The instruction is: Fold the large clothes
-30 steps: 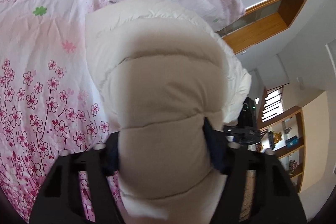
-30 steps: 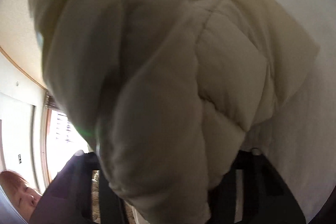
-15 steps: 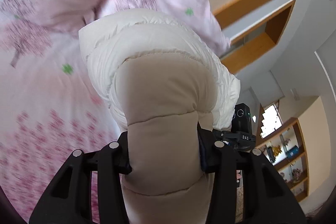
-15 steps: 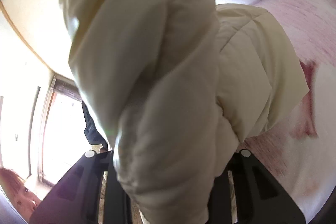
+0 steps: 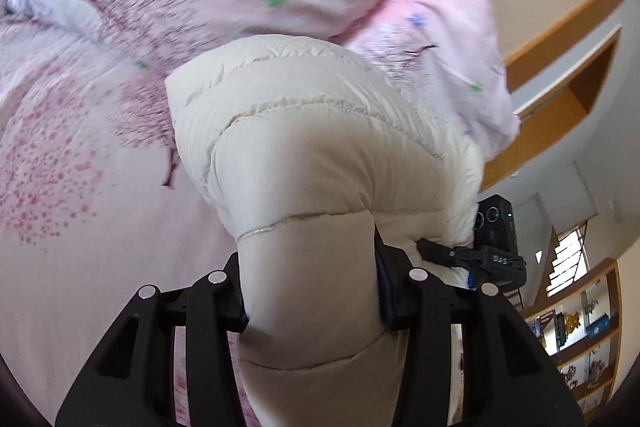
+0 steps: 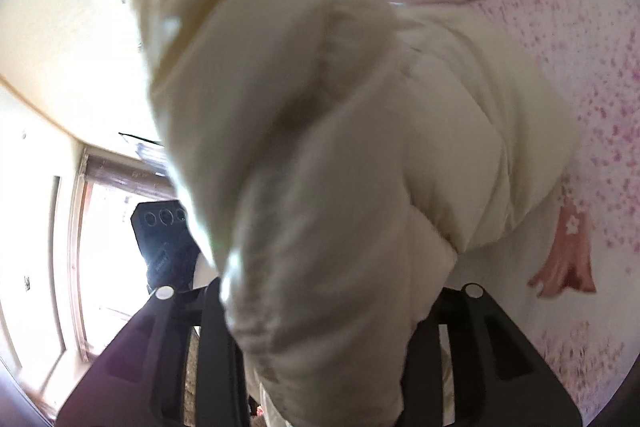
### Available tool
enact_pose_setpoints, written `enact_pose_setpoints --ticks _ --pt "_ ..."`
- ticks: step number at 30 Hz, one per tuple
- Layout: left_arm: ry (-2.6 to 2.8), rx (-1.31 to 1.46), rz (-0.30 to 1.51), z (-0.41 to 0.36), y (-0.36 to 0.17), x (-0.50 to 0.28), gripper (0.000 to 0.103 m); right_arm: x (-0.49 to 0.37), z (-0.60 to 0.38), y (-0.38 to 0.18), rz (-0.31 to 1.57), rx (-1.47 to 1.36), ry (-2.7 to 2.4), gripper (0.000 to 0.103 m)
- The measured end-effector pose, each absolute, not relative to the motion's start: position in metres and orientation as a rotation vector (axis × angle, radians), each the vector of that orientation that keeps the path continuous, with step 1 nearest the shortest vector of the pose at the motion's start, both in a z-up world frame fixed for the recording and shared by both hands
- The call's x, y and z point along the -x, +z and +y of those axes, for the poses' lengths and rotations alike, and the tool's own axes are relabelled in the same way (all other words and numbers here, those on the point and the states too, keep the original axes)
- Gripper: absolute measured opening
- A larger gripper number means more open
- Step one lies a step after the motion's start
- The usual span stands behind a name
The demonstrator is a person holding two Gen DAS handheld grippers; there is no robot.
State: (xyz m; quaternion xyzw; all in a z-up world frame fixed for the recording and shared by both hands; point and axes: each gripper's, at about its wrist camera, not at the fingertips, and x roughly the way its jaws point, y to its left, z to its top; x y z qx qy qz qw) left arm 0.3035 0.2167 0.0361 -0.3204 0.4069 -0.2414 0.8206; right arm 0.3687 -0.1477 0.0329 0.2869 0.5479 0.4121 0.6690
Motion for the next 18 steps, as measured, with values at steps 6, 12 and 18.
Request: enact_pose_setpoints --ticks 6,12,18 --pt "-0.476 0.669 0.909 0.225 0.019 -0.301 0.055 -0.352 -0.168 0.018 1.28 -0.669 0.853 0.054" --pt "-0.428 0.597 0.895 0.219 0.034 -0.289 0.063 -0.327 -0.204 0.037 1.233 -0.584 0.671 0.076" --pt "-0.261 0.368 0.727 0.216 0.083 -0.247 0.067 -0.263 -0.243 0.096 0.96 -0.381 0.439 0.077"
